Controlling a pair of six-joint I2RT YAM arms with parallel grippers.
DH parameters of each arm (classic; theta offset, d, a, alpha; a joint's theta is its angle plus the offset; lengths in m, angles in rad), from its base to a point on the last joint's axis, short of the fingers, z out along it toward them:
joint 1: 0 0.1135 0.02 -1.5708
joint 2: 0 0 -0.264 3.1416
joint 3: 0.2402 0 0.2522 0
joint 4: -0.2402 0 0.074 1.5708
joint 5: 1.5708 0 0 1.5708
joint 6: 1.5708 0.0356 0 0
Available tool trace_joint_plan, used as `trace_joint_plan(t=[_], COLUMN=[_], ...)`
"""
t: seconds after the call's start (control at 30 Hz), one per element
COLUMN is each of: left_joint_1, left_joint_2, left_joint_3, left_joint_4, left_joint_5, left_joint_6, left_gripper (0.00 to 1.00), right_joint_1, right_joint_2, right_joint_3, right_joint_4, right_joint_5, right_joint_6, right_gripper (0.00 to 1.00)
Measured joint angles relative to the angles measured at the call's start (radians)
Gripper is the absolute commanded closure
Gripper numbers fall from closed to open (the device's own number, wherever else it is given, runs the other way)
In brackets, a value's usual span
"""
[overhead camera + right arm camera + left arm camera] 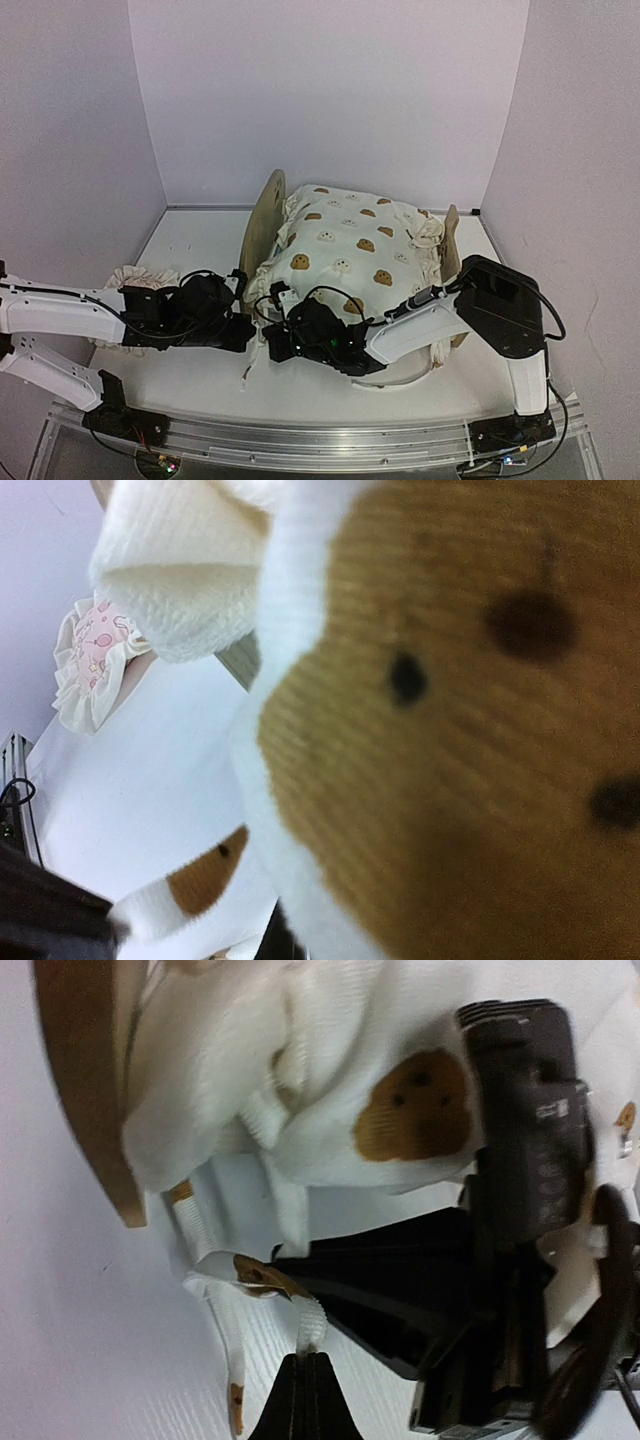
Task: Set up the pet bed
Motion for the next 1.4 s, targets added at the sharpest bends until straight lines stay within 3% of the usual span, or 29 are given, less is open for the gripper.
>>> trace_joint_plan(t=[0.3,0.67,0.87,1.07,1.4], left_joint_1=[0.052,0.158,0.168,0.174,0.177], left_joint_2=[0.052,0.077,0.118,0.136,0.077], left_joint_3=[0.01,-0.034,-0.035,-0.038,-0.07], left_joint_4=[0.13,0.243,0.287,0.296,0.258], left_joint_5=[0.089,0.215,0.26,0.276,0.238], left_joint_6=[0.078,0.128,0.144,0.145,0.139], left_gripper=[1.0,1.0,1.0,1.0,1.0], right_joint_1=[0.0,0.0,0.0,0.0,0.0], right_joint_2=[-0.02,-0.07,-0.086,-0.104,-0.101], right_joint_3=[-0.025,-0.088,-0.119,-0.149,-0.15], right_joint_4=[0.001,0.0,0.0,-0.001,-0.001], right_joint_5=[-0.012,-0.018,-0.019,-0.013,0.155], right_joint_6=[-0.02,-0.063,-0.088,-0.106,-0.215], right_gripper=[0.99,0.75,0.7,0.71,0.86])
